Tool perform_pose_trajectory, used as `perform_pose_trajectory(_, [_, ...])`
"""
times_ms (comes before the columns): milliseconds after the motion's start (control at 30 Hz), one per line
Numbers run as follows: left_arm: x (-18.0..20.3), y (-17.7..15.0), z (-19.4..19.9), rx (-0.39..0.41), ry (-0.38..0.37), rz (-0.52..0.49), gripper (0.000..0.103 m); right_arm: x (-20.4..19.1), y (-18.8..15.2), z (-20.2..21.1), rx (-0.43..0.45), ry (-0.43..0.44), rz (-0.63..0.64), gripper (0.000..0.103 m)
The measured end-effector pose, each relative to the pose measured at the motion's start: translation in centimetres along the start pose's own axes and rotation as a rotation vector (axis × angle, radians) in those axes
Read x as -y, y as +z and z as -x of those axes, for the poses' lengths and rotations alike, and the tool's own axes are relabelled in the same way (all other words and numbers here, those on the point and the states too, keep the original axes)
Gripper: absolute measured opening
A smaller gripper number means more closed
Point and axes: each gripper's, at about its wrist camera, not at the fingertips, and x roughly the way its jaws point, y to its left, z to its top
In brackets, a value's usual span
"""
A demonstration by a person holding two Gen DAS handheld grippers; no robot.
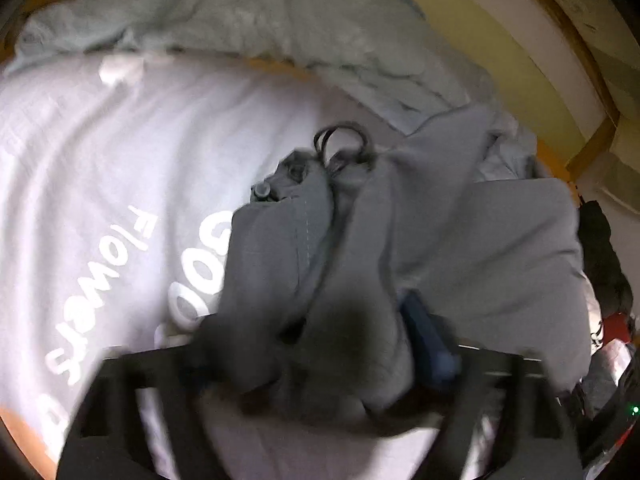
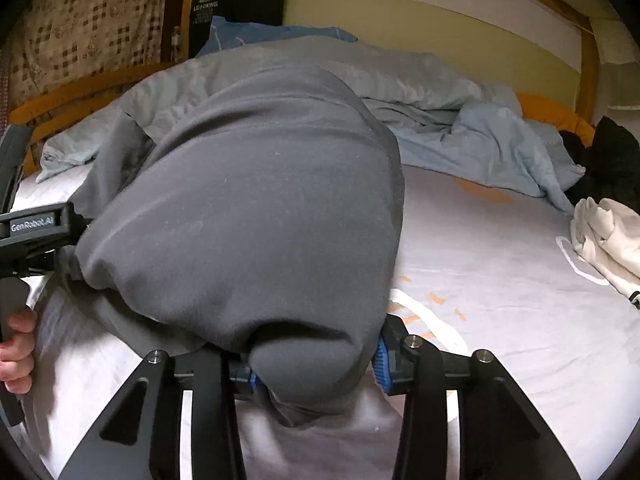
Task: Fold large clothes
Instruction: 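Grasp the folded jacket bundle with both tools and lift it, then place the folded jacket onto the clothes pile with both tools and release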
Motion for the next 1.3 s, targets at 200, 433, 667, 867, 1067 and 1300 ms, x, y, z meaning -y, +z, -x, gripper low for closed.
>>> perform_pose_trajectory(200, [5.3, -0.9, 5.0, 0.139, 0.094, -0.167, 0.028, 1.7, 1.0, 3.0, 0.071, 0.072, -0.020, 0.040])
perform_pose_trajectory(433, [11.4, -1.3, 8.7, 0.234, 0.017, -0.262, 0.025, 6.1, 1.8, 8.0, 0.158, 0.025, -0.031, 0.038])
perform_pose_trajectory(667, [18.8, -2.0, 9.3, 0.261, -0.058, -0.359, 0.024, 11.1, 2.9, 14.0, 0.285, -0.100, 0.000, 0.037])
perform_pose_trajectory(867, [28.2, -0.3, 9.3, 0.328, -0.186, -0.427, 0.023, 18.8, 5.3, 18.6, 0.390, -0.206, -0.008, 0.037])
perform_pose_trajectory(1067, [40.3, 2.1, 7.0, 0.454, -0.391, -0.573, 0.024, 29.0, 8.1, 22.9, 0.553, -0.369, -0.012, 0.037])
perform_pose_trajectory(1300, [55.4, 2.1, -4.7, 0.475, -0.673, -0.607, 0.026, 41.7, 8.0, 20.1, 0.641, -0.775, 0.001, 0.038])
